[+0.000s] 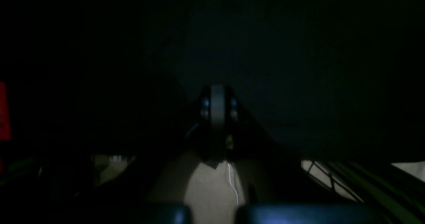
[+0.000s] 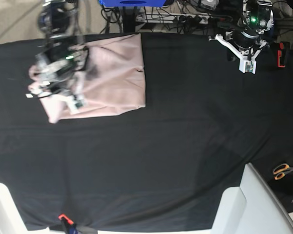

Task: Fold the T-shirt properly
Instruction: 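Lift the strip end with the right gripper and fold it over the folded half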

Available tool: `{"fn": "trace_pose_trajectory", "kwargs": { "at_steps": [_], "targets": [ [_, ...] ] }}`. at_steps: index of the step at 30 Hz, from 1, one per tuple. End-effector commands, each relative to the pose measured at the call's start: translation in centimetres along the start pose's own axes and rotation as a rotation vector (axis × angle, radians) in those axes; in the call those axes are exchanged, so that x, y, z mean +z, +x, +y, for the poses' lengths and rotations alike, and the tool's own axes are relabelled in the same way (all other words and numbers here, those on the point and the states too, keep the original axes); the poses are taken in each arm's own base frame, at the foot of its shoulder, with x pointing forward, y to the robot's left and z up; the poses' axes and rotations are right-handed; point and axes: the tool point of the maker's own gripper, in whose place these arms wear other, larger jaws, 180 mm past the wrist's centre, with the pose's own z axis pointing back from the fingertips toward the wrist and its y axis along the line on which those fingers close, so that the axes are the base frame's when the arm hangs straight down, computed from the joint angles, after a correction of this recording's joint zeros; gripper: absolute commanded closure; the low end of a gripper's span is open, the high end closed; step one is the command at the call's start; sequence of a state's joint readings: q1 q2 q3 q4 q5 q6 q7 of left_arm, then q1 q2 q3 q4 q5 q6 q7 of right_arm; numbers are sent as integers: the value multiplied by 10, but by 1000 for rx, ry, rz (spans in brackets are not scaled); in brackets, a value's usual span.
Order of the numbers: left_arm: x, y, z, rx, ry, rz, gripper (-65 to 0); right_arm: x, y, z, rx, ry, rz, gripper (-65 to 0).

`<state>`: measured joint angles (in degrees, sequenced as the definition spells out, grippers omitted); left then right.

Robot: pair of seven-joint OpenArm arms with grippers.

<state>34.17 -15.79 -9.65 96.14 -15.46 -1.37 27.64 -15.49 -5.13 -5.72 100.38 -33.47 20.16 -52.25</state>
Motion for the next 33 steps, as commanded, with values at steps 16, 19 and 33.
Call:
{"fn": "trace_pose_trajectory", "kwargs": {
  "at_steps": [16,19,33],
  "targets": [
    [-1,13,6,-8,13,-37,0,0,34,69,-1,-168,-37,-3],
    [-1,13,6,-8,13,-37,0,-1,36,67,15,-253,-55,-3],
    [-1,14,6,-9,13,-39,0,12,59,89,131,-316,-129,-35]
  ]
}}
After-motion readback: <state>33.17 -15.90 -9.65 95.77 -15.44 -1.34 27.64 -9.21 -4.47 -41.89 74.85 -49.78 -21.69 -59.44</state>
